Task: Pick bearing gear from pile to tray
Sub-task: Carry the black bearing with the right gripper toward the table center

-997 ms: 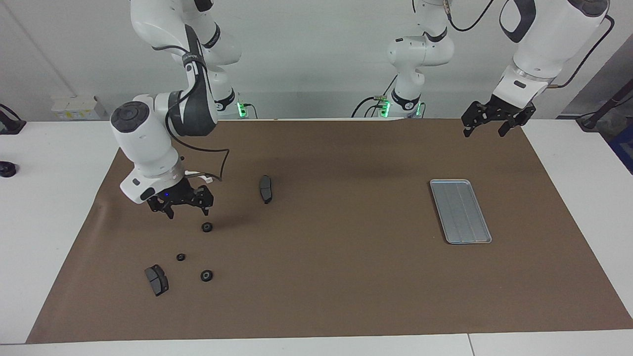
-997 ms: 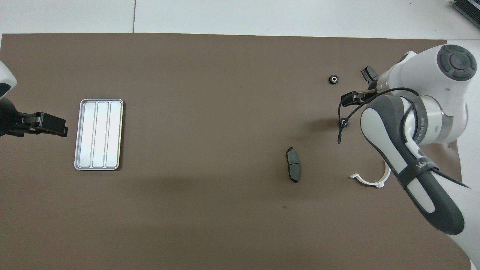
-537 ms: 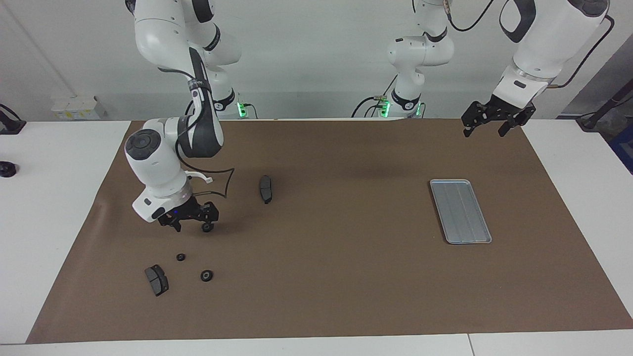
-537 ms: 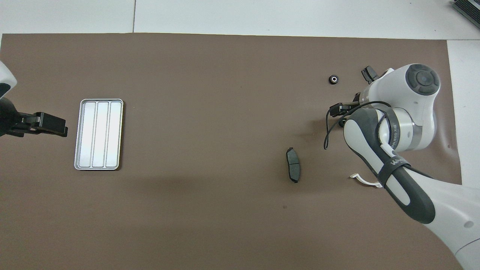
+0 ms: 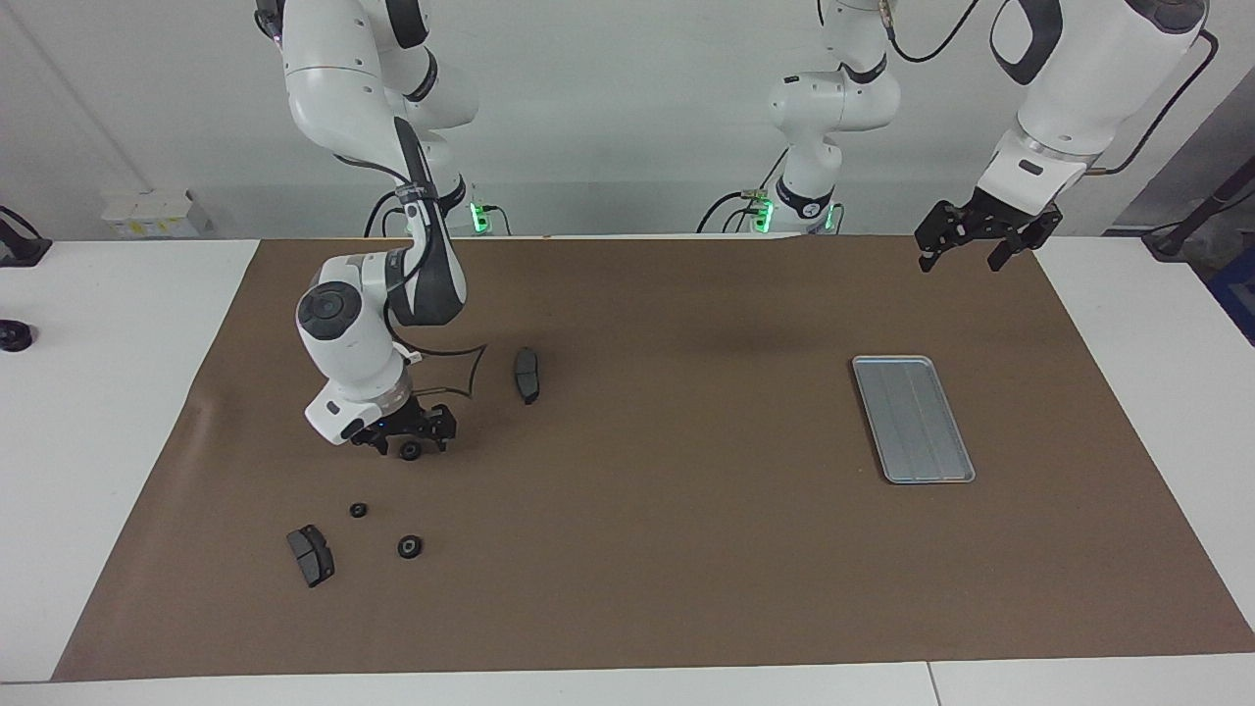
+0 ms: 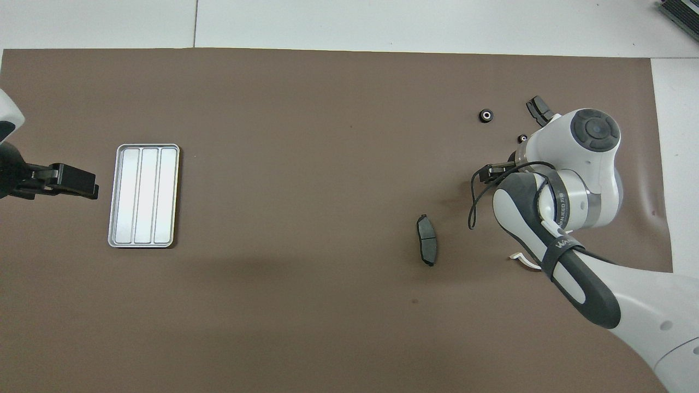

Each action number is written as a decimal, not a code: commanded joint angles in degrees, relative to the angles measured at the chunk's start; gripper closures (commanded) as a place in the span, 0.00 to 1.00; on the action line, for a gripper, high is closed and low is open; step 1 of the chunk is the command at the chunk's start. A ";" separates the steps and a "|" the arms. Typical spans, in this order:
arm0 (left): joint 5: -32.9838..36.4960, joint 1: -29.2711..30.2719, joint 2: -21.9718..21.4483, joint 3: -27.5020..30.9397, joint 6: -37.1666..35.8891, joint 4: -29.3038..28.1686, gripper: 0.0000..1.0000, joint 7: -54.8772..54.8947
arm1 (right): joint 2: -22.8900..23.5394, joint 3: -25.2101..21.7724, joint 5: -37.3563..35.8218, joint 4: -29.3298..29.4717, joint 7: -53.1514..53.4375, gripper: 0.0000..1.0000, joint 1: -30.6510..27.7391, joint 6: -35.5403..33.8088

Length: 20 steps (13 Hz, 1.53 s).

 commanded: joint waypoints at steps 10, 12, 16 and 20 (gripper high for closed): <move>0.80 0.61 -0.34 -0.34 0.09 -0.55 0.00 0.07 | -0.86 0.39 -1.26 -2.12 2.22 0.69 -0.48 1.50; 0.80 0.61 -0.34 -0.34 0.09 -0.55 0.00 0.07 | -0.86 0.39 -1.26 -2.04 2.22 0.78 -0.39 1.50; 0.80 0.61 -0.34 -0.34 0.09 -0.46 0.00 0.07 | -1.56 0.48 -1.26 1.29 1.87 0.85 1.53 0.71; 0.80 0.61 -0.34 -0.34 0.09 -0.55 0.00 0.07 | -1.57 1.27 -0.12 6.65 2.31 0.85 7.33 1.23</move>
